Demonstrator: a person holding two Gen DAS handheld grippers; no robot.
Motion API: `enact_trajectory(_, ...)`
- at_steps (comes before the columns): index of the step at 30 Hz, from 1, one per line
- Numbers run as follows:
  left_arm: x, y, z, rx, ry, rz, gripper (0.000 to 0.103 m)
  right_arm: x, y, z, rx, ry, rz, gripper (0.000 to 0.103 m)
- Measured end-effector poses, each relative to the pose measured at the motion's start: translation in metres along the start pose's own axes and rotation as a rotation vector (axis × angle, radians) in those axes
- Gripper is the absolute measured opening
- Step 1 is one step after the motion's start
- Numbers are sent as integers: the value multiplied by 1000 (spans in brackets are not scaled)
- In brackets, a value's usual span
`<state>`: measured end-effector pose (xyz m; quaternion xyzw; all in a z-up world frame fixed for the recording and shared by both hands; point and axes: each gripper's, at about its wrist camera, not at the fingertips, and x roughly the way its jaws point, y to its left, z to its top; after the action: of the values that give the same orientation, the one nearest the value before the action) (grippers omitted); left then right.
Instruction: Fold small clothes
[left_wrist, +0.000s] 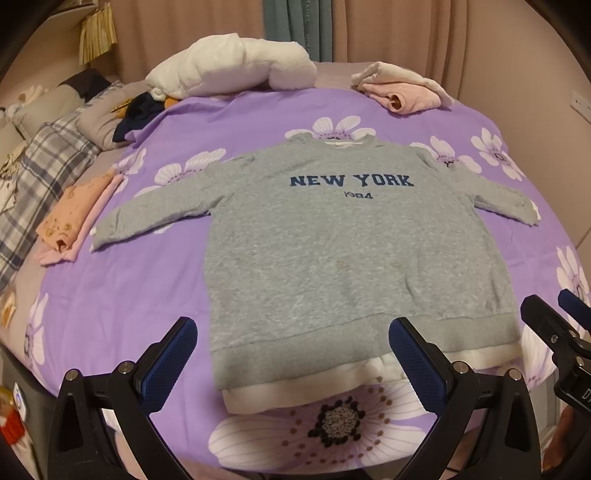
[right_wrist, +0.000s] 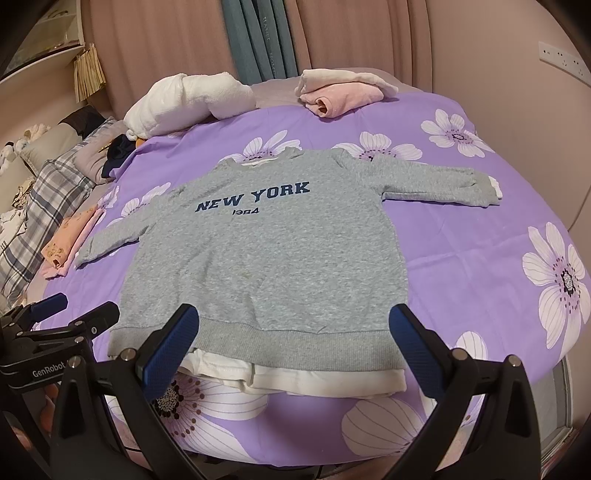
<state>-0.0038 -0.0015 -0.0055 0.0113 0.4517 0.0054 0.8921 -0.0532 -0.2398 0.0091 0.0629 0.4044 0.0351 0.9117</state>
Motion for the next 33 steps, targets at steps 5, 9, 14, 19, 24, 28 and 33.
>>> enact_trajectory(5,0,1,0,-1,0,-2,103,0,0,0,-1,1,0,103)
enact_trajectory(9,1,2,-1,-2,0,-2,103,1,0,-1,-5,1,0,103)
enact_trajectory(14,2,3,-2,-1,2,-3,103,1,0,-1,-5,3,2,103)
enact_trajectory(19,2,3,-3,0,2,-3,103,1,0,-1,-5,6,3,103)
enact_trajectory(24,2,3,-3,-2,3,-3,103,1,0,-1,-4,6,2,103)
enact_trajectory(28,3,3,-3,-1,3,-4,103,1,0,-1,-5,7,2,103)
enact_trajectory(33,3,2,-4,2,3,-2,103,2,0,-1,-6,7,1,103)
